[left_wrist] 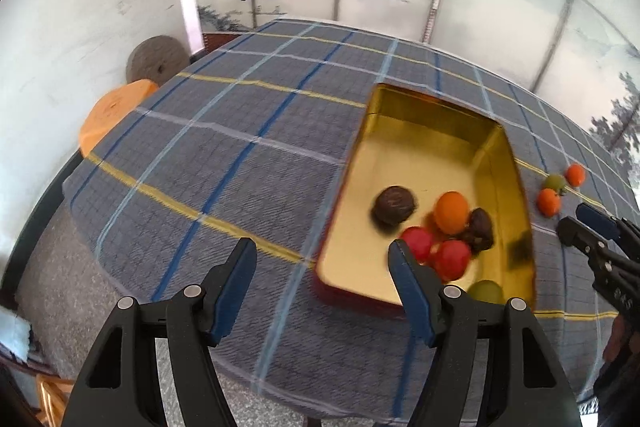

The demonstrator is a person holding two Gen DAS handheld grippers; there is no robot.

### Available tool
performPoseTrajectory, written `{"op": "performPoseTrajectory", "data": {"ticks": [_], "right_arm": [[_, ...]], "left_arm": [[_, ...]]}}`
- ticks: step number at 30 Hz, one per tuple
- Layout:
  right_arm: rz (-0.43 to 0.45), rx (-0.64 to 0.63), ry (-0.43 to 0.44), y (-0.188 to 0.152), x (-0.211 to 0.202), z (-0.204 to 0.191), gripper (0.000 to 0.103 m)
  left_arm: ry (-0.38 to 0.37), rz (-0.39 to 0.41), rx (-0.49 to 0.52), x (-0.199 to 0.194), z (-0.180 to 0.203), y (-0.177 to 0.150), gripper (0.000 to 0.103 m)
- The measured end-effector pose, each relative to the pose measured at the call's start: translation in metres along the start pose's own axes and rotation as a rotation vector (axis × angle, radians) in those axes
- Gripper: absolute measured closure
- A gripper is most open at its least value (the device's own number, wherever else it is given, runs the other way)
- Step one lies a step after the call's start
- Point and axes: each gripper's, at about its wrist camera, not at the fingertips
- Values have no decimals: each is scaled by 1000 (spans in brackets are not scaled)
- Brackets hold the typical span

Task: Organize fruits
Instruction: 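Carry the green lime into the gold tin and open the right gripper, then grasp the dark brown fruit with the right gripper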

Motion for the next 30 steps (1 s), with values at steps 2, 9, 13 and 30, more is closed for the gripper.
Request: {"op": "performPoseTrajectory", "data": {"ticks": [2,9,13,30], "right_arm": [[-31,45,-41,-13,-1,26,56],[-119,152,-125,-56,7,88,56],[-124,174,-119,-62,18,95,56],[-120,143,-113,-68,40,95,66]], "left_arm": [[-19,-8,25,2,14,0,34],[-76,-29,104,10,62,0,34],[-98,-38,148,14,89,0,34],[-161,-57,278,23,170,-9,34]]}}
Point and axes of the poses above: each gripper's, at about its wrist camera, not at the fingertips, and x roughly the way its jaws point, z to its right, y to its top, and after that the axes turned 12 degrees about -x, right-handed
